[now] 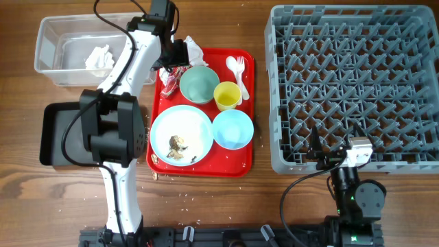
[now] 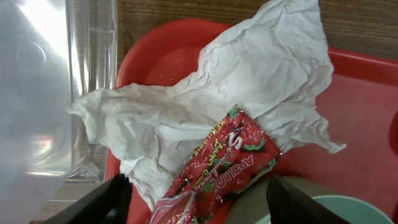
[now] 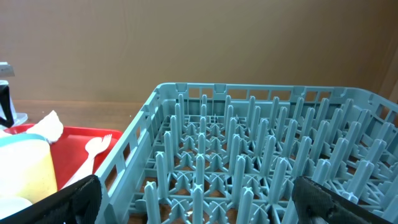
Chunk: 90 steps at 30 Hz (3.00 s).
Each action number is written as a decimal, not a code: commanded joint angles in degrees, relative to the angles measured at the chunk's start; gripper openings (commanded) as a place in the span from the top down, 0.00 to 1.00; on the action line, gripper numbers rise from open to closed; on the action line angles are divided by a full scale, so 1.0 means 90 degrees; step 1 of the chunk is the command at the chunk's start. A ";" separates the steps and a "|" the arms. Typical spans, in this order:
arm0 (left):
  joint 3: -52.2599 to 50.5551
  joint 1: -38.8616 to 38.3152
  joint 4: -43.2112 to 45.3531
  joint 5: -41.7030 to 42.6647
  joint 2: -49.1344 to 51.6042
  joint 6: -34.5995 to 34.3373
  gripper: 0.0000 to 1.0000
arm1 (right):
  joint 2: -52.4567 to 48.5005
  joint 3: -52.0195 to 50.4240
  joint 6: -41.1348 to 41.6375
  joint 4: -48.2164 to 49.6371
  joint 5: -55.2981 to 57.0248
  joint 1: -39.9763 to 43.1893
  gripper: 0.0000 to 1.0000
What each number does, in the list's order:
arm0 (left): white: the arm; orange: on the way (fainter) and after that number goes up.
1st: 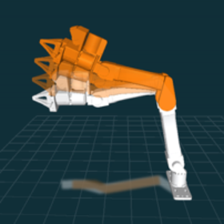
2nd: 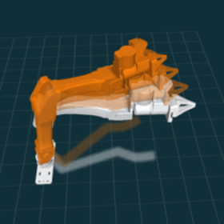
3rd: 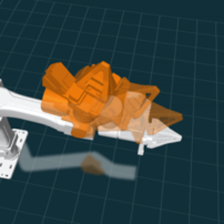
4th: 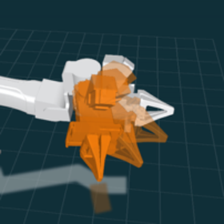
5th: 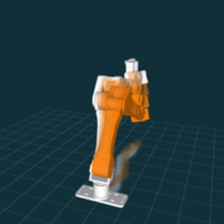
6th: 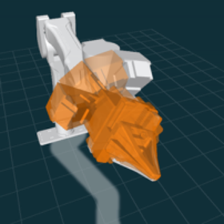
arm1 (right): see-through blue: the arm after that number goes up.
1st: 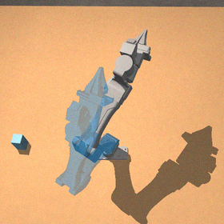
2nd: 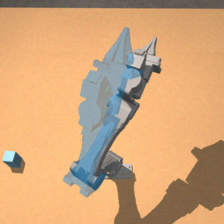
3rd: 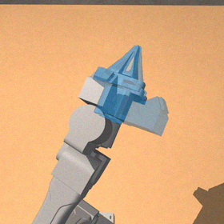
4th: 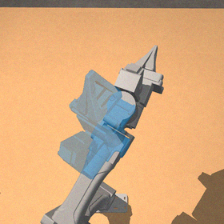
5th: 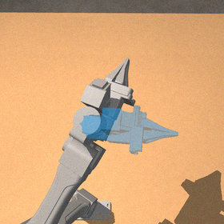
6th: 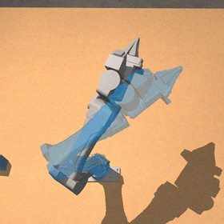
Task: Sort waste into correct bins and load items into the dishwasher rack
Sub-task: 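Return the left gripper to the tray and grasp the red wrapper, then drop the red wrapper into the clear bin, then grasp the remaining napkin with the left gripper and drop it in the bin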
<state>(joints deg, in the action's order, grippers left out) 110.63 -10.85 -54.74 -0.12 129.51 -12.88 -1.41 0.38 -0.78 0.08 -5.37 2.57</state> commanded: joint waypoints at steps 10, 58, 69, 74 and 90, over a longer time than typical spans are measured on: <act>0.0078 0.0119 -0.0136 0.0078 0.0576 0.0153 0.50 | 0.0000 -0.0010 -0.0066 0.0034 -0.0061 0.0034 0.00; 0.0078 0.1479 0.0974 0.0857 -0.0925 -0.2450 0.12 | 0.0000 -0.0010 -0.0066 0.0034 -0.0061 0.0034 0.00; 0.0078 -0.0464 0.0967 -0.0121 -0.0255 -0.1285 0.27 | 0.0000 -0.0010 -0.0066 0.0034 -0.0061 0.0034 0.00; 0.0078 -0.0430 0.0998 -0.0306 0.0345 -0.1790 0.29 | 0.0000 -0.0010 -0.0066 0.0034 -0.0061 0.0034 0.00; 0.0078 -0.0430 0.0874 -0.0376 0.0828 -0.2698 0.48 | 0.0000 -0.0010 -0.0066 0.0034 -0.0061 0.0034 0.00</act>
<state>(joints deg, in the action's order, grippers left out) 110.65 -14.90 -46.50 -2.35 135.98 -35.94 -1.39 0.38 -0.78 0.10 -5.37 2.57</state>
